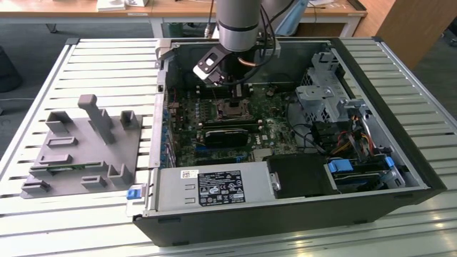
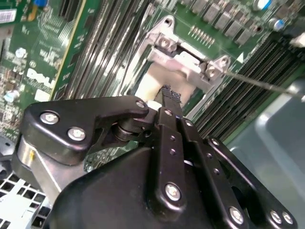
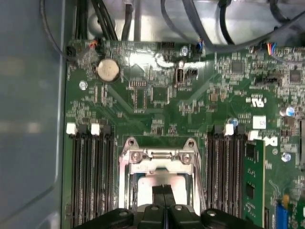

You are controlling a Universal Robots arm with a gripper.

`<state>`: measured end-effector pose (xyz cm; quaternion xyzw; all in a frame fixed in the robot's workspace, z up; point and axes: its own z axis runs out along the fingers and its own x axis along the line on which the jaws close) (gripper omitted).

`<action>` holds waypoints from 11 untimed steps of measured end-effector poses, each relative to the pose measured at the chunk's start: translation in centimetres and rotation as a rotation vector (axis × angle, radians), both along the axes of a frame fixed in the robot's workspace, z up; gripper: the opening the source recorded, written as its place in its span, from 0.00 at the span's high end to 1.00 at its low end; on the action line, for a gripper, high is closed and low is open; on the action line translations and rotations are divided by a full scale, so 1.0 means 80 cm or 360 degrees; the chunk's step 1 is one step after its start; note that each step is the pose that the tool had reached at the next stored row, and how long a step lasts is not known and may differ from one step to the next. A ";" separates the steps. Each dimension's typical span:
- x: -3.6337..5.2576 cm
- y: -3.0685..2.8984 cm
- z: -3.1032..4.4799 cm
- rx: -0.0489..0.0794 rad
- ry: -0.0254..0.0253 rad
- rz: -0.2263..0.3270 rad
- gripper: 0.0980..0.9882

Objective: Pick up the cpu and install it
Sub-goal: 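Close the cpu cover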

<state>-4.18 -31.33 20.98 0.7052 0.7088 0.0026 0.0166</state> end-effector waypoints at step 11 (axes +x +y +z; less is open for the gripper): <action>-0.023 0.0001 -0.0013 0.0000 -0.00002 0.0000 0.99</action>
